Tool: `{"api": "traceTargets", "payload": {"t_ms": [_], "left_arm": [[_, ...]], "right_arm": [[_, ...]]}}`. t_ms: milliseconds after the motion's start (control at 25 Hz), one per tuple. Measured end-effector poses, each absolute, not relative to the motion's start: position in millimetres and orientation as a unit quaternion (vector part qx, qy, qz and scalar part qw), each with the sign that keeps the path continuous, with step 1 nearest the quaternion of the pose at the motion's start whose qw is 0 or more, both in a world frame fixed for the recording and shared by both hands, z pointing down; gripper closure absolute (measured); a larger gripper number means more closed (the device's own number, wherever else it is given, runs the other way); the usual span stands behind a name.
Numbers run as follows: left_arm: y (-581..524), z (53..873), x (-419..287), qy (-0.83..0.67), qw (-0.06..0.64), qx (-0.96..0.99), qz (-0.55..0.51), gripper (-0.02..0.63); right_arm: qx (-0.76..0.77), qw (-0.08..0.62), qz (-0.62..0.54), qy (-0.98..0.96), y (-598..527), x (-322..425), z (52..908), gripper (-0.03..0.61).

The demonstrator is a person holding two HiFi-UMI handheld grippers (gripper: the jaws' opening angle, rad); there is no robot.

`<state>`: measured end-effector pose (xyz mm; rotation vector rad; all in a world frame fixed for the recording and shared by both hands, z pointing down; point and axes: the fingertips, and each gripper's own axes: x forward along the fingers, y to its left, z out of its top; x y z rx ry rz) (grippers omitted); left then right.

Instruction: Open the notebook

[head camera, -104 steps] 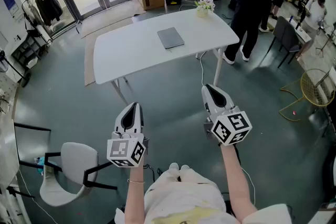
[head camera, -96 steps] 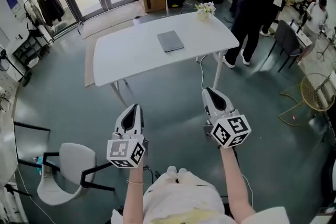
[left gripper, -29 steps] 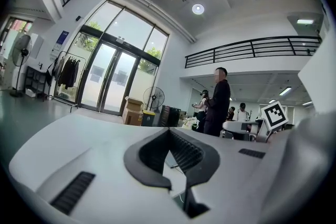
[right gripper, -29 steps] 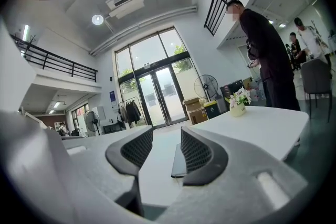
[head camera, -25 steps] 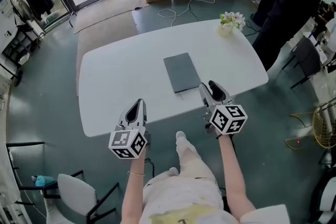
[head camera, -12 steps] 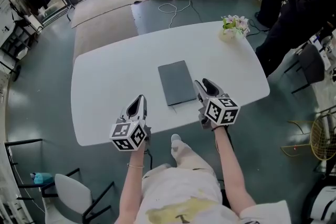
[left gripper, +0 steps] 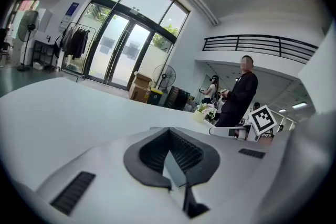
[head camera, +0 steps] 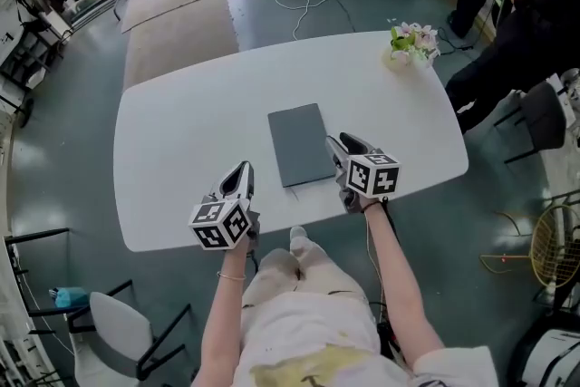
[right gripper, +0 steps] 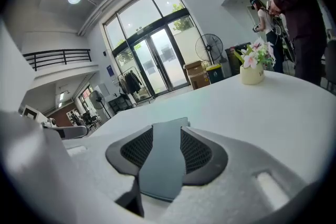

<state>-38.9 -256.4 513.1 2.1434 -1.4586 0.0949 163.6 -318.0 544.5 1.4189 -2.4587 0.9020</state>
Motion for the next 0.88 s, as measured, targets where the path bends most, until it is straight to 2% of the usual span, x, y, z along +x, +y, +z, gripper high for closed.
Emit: {"api": "traceTargets", "payload": {"t_ms": [360, 880], "left_arm": [[-276, 554, -37, -0.529, 0.33, 0.78, 0.057, 0.614], [-293, 580, -32, -0.513, 0.365, 0.774, 0.065, 0.614]], "right_arm": [[0.45, 0.151, 0.352, -0.807, -346, 155, 595, 0.428], [0.404, 0.236, 0.418, -0.779, -353, 147, 643, 0.43]]}}
